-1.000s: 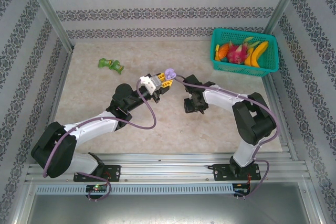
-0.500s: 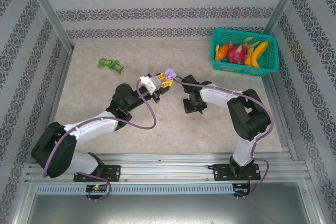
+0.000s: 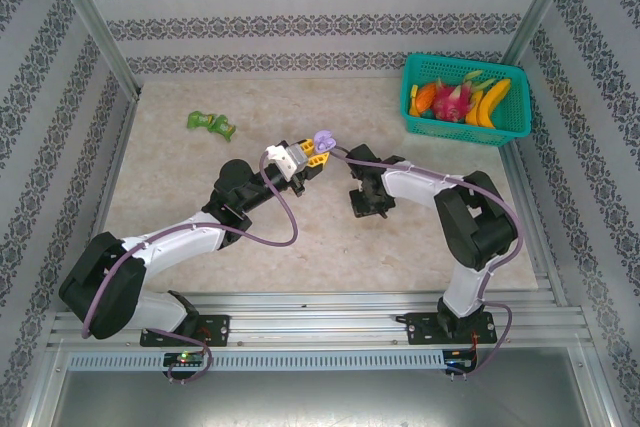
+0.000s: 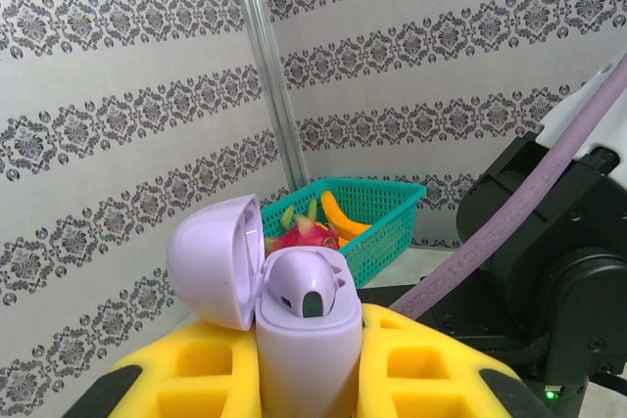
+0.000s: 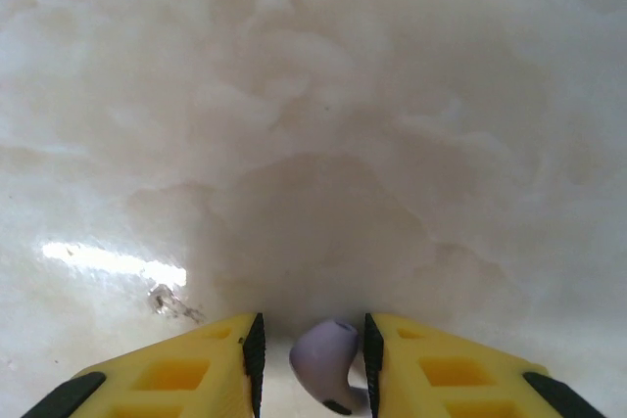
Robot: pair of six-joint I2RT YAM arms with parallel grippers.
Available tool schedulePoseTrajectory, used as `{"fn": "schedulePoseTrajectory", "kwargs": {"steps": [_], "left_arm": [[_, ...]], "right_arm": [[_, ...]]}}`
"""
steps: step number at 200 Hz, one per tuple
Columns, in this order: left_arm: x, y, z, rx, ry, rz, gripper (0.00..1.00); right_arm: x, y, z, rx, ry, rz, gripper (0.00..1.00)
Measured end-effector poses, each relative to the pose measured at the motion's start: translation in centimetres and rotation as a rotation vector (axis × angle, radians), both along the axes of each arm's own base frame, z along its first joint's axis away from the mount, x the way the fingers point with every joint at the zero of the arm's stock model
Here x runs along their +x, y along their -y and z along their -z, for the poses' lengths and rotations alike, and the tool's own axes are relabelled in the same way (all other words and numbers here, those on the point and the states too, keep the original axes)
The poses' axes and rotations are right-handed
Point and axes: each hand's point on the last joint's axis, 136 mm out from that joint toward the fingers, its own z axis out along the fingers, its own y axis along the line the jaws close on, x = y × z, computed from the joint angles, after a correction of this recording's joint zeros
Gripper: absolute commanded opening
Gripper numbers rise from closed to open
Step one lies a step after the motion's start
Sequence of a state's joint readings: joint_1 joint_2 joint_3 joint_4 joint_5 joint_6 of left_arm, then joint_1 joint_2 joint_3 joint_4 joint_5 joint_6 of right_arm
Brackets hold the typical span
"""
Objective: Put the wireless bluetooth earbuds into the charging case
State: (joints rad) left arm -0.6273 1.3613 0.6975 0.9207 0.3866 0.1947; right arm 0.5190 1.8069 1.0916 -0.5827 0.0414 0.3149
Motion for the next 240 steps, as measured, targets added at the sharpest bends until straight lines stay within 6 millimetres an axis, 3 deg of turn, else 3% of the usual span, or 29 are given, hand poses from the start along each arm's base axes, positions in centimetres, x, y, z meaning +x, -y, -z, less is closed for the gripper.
{"fn": "schedulePoseTrajectory", "kwargs": {"steps": [117, 240], "left_arm": [[0.0, 0.0, 0.0, 0.0, -0.001, 0.0, 0.0], [0.0, 0.0, 0.0, 0.0, 0.0, 0.0, 0.0]], "right_arm": [[-0.4, 0.5, 0.0, -0.005, -0.01, 0.01, 0.33], [0.7, 0.1, -0.4, 0.008, 0.004, 0.016, 0.31]]}}
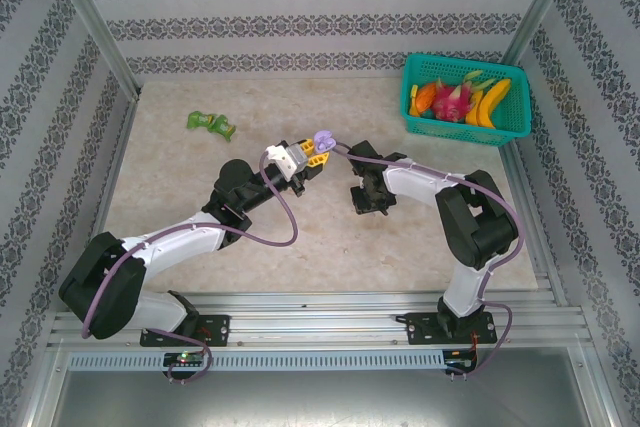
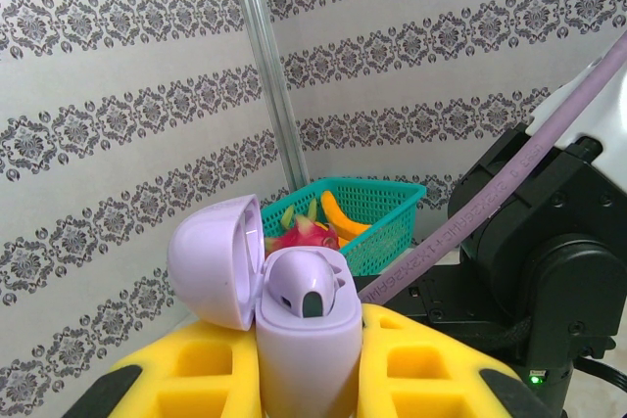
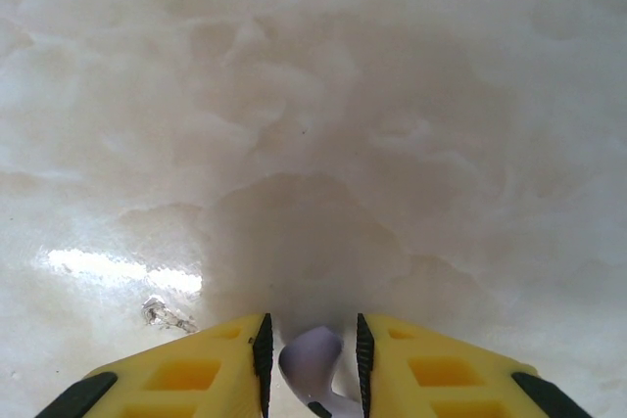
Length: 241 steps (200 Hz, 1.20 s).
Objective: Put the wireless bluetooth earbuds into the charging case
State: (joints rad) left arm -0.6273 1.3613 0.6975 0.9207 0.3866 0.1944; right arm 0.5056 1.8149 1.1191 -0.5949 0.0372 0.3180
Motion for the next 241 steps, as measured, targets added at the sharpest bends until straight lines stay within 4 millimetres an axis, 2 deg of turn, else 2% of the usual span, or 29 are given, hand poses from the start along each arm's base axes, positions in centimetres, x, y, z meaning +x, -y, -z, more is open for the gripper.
{"fn": "schedulePoseTrajectory", "kwargs": {"steps": [144, 176, 241], "left_arm": [[0.0, 0.0, 0.01, 0.0, 0.0, 0.0, 0.0], [0.0, 0.0, 0.01, 0.0, 0.0, 0.0, 0.0], [0.0, 0.0, 0.01, 0.0, 0.0, 0.0, 0.0]], "right_arm": [[-0.48, 0.24, 0.41, -0.007, -0.014, 0.0, 0.3], [-0.49, 0.22, 0.47, -0.007, -0.015, -0.001, 0.24], [-0.5, 0.15, 0.39, -0.006, -0.013, -0.003, 0.19]]}}
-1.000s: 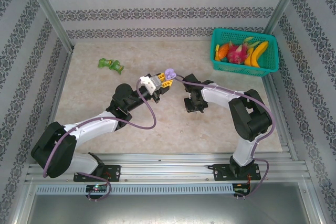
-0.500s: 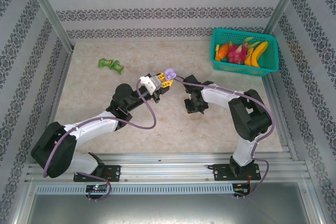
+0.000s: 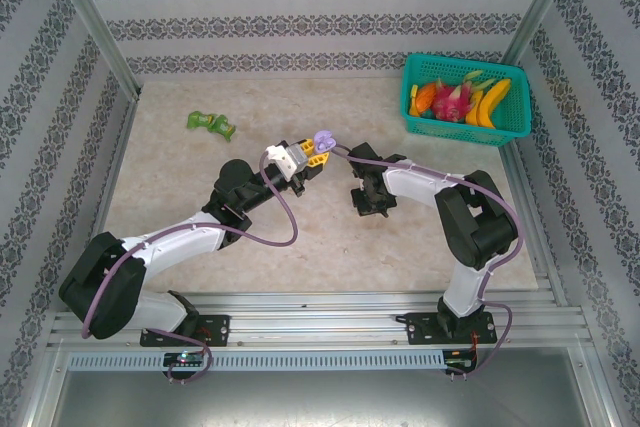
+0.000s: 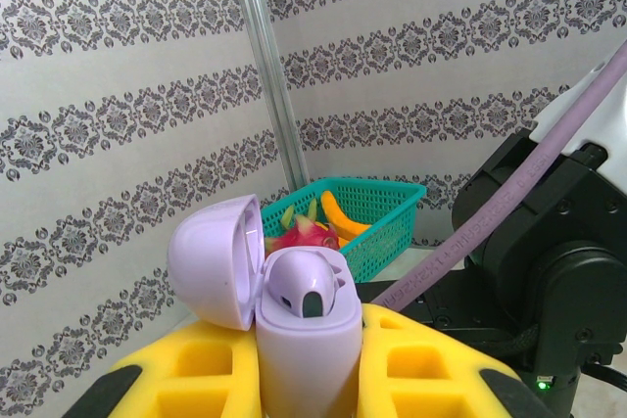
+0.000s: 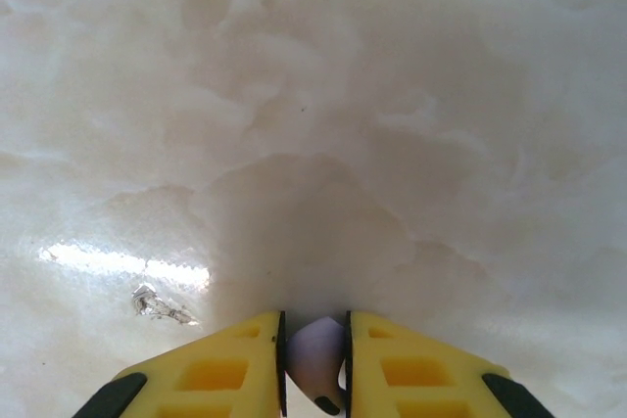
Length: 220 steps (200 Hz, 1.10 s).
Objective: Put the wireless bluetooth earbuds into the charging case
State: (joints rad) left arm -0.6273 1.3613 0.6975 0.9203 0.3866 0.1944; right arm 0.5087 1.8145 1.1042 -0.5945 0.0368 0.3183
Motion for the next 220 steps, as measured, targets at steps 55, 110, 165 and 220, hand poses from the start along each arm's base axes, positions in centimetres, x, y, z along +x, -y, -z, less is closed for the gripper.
{"fn": "schedulePoseTrajectory", "kwargs": {"steps": [55, 110, 165, 220], "left_arm": [[0.0, 0.0, 0.0, 0.0, 0.0, 0.0, 0.0], [0.0, 0.0, 0.0, 0.0, 0.0, 0.0, 0.0], [0.0, 0.0, 0.0, 0.001, 0.0, 0.0, 0.0], [0.1, 0.0, 0.1, 0.002, -0.003, -0.003, 0.0]], "right_arm": [[-0.2, 0.1, -1.5, 0.024, 0.035, 0.022, 0.18], [0.2, 0.0, -6.5, 0.11, 0.163, 0.062, 0.16], [0.4, 1.0, -11.0, 0.194, 0.277, 0.126, 0.15], [0.8, 1.2, -14.3, 0.266, 0.342, 0.161, 0.15]]}}
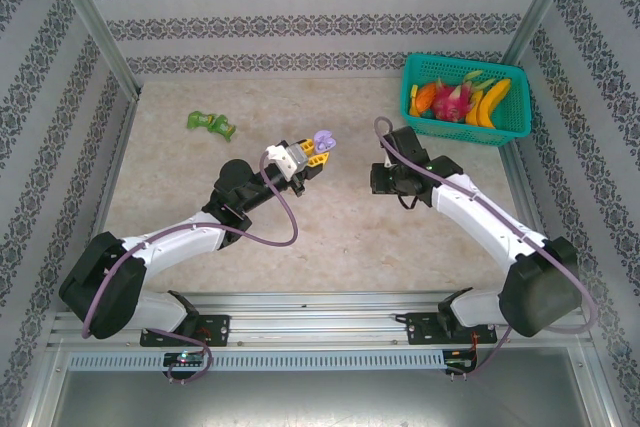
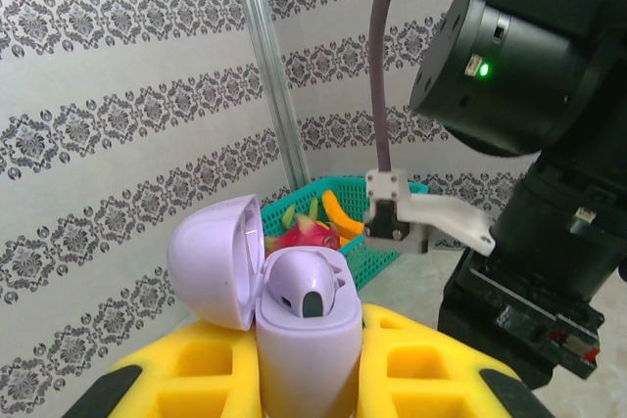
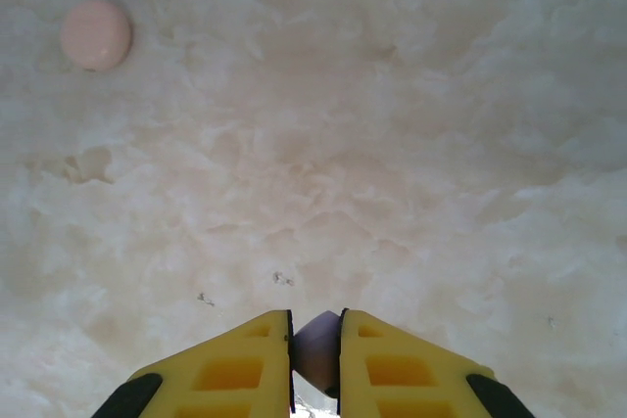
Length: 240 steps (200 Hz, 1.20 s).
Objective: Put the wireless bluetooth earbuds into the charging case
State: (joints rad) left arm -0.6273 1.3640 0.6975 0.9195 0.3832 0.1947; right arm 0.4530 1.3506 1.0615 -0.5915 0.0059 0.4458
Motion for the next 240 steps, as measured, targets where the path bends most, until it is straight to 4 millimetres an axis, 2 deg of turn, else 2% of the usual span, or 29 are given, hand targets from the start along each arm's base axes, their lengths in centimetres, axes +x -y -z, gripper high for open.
{"fn": "schedulePoseTrajectory", "kwargs": {"steps": [26, 77, 126, 167, 240], "left_arm": [[0.3, 0.2, 0.8, 0.011, -0.015, 0.001, 0.0], [0.7, 1.1, 3.4, 0.053, -0.066, 0.029, 0.0], [1.1, 2.0, 5.4, 0.09, -0.102, 0.06, 0.0], [2.0, 3.0, 4.9, 0.086, -0.094, 0.079, 0.0], [3.2, 4.2, 1.8, 0.044, -0.041, 0.095, 0.0]], "right_arm": [[0.7, -0.5, -2.6, 0.043, 0.048, -0.001, 0.15], [2.1, -1.6, -9.1, 0.146, 0.178, -0.007, 0.14], [2.6, -1.8, -14.0, 0.226, 0.274, 0.0, 0.14], [2.4, -2.5, -17.1, 0.301, 0.34, -0.019, 0.14], [0.9, -2.9, -19.9, 0.423, 0.43, -0.048, 0.15]]}}
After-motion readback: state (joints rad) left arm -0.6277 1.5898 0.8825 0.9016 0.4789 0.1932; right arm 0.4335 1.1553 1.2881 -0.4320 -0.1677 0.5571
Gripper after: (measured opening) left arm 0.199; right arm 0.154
